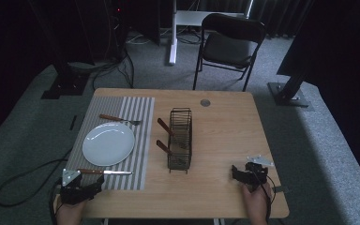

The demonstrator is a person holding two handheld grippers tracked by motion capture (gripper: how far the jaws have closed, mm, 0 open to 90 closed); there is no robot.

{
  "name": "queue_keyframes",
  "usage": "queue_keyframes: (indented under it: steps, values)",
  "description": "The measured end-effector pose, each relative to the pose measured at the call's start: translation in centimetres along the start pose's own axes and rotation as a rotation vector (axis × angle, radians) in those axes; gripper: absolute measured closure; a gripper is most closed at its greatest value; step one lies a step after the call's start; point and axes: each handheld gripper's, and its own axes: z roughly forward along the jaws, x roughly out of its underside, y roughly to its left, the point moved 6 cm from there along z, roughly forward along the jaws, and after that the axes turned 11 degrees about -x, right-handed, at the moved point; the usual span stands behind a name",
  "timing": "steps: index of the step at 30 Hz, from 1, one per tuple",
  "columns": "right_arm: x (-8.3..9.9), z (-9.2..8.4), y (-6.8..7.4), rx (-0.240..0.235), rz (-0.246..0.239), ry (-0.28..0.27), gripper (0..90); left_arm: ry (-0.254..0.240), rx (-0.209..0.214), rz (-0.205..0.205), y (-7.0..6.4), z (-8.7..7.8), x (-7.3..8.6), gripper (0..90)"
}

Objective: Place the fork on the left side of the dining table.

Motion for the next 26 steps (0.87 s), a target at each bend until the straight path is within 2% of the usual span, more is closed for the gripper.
queue_keyframes:
  steps: [1,4,6,10,13,17,26]
  values:
    - [0.0,0.0,0.0,0.0,0.0,0.0,13.9,0.012,0.006,0.001,-0.1,0.0,0.3,9.9]
    - [0.0,0.0,0.0,0.0,0.0,0.0,13.9,0.023,-0.01,0.022,-0.2,0.1,0.8,9.9]
    - [0.0,0.0,0.0,0.0,0.0,0.0,13.9,0.016,-0.041,0.029,-0.2,0.3,0.8,9.9]
    - [0.0,0.0,0.0,0.0,0.0,0.0,13.9,0.037,-0.079,0.041,0.0,0.8,1.0,9.9]
    - [0.0,0.0,0.0,0.0,0.0,-0.001,13.9,0.048,-0.091,0.056,0.1,1.0,1.2,9.9]
    - [0.0,0.0,0.0,0.0,0.0,-0.001,13.9,0.048,-0.143,0.096,0.2,1.4,1.3,9.9]
    - [0.0,0.0,0.0,0.0,0.0,0.0,13.8,0.026,-0.148,0.092,0.4,1.8,1.2,9.8]
